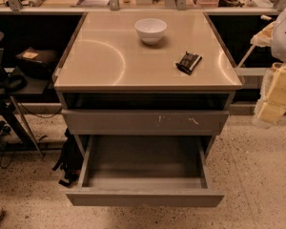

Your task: Close middle drawer

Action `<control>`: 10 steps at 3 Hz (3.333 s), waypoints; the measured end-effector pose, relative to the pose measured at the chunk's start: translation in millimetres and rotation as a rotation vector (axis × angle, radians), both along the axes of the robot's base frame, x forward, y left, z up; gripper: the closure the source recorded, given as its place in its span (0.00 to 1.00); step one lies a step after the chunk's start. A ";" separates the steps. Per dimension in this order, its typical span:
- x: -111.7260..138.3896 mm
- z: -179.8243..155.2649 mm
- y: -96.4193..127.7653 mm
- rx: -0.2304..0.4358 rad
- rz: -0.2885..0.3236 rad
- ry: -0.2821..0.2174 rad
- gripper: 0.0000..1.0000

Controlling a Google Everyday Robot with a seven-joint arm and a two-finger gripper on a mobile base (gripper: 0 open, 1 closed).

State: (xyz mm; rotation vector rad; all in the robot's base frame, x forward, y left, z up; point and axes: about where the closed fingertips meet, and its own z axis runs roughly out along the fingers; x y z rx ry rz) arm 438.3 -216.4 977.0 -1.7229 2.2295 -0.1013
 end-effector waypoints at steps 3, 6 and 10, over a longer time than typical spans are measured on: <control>-45.7 -31.2 38.9 0.151 0.019 -0.059 0.00; -88.6 -82.0 70.0 0.339 -0.093 -0.110 0.00; -99.1 -316.4 29.7 0.200 -0.283 -0.013 0.00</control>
Offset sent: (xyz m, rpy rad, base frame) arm -0.0314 0.0152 -0.0466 0.1155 -0.0202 0.0630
